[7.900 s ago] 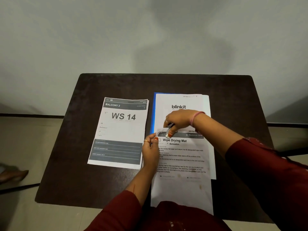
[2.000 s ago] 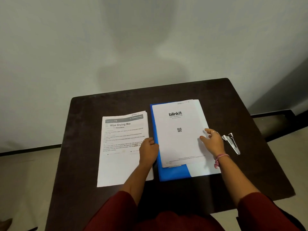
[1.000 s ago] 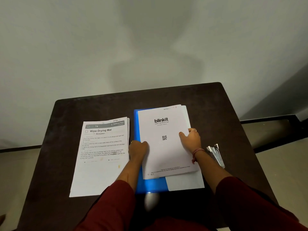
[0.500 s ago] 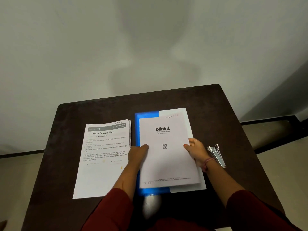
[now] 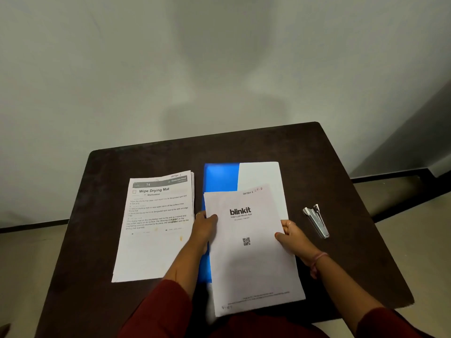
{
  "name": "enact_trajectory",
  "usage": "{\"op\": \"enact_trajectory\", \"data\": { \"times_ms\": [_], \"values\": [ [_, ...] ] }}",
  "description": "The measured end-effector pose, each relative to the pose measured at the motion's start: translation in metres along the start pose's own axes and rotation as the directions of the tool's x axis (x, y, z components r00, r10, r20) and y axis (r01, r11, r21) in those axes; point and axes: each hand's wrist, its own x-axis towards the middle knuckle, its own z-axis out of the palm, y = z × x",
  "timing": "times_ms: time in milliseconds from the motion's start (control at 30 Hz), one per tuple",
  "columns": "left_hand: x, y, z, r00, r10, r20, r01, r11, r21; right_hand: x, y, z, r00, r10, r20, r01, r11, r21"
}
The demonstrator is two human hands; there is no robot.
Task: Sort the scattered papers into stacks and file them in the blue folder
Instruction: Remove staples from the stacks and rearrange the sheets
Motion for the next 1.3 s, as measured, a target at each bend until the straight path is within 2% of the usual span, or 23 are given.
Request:
{"op": "enact_trajectory", "data": {
  "times_ms": [100, 233, 400, 500, 667, 767, 867, 933, 1067, 1133, 1200, 1300],
  "values": [
    [-0.009, -0.001, 0.005, 0.999, 0.022, -0.041, -0.022, 1.0, -0.005, -0.002, -0.001, -0.004, 1.0, -0.008, 0.017, 0.01, 0.995, -0.104],
    [-0.017, -0.003, 0.006, 0.997, 0.04, -0.06, -0.041, 0.999, -0.01, 0.002, -0.022, -0.006, 0.997, -0.068, -0.036, 0.063, 0.99, -0.13],
    [-0.027, -0.001, 0.007, 0.997, 0.055, -0.046, -0.054, 0.998, 0.019, 0.014, -0.06, -0.001, 0.981, -0.16, -0.113, 0.173, 0.979, 0.112],
    [-0.034, 0.0, 0.008, 1.0, 0.011, -0.016, -0.01, 1.0, 0.021, 0.022, -0.068, 0.002, 0.97, -0.189, -0.154, 0.218, 0.955, 0.202],
    [-0.035, -0.003, 0.007, 1.0, -0.026, 0.007, 0.025, 0.998, 0.055, 0.03, -0.065, 0.005, 0.965, -0.215, -0.149, 0.224, 0.974, 0.042],
    [-0.035, 0.002, 0.008, 1.0, -0.007, -0.03, 0.007, 1.0, 0.019, 0.029, -0.062, 0.004, 0.966, -0.204, -0.16, 0.212, 0.977, 0.034],
    [-0.035, 0.003, 0.013, 0.998, 0.038, -0.041, -0.037, 0.999, 0.031, 0.022, -0.064, -0.001, 0.959, -0.245, -0.142, 0.237, 0.969, -0.073],
    [-0.036, 0.004, 0.016, 0.997, 0.073, -0.034, -0.07, 0.996, 0.063, 0.022, -0.064, -0.006, 0.945, -0.305, -0.12, 0.274, 0.935, -0.224],
    [-0.039, 0.004, 0.019, 0.988, 0.139, -0.062, -0.131, 0.985, 0.115, 0.03, -0.073, -0.019, 0.897, -0.436, -0.071, 0.344, 0.791, -0.506],
    [-0.039, 0.002, 0.019, 0.981, 0.179, -0.081, -0.161, 0.969, 0.186, 0.033, -0.077, -0.023, 0.895, -0.446, -0.004, 0.356, 0.721, -0.595],
    [-0.037, -0.004, 0.019, 0.969, 0.227, -0.093, -0.186, 0.926, 0.329, 0.036, -0.081, -0.025, 0.901, -0.428, 0.067, 0.357, 0.648, -0.673],
    [-0.04, -0.004, 0.023, 0.958, 0.282, -0.053, -0.196, 0.779, 0.596, 0.035, -0.087, -0.026, 0.91, -0.406, 0.083, 0.34, 0.615, -0.712]
  ]
}}
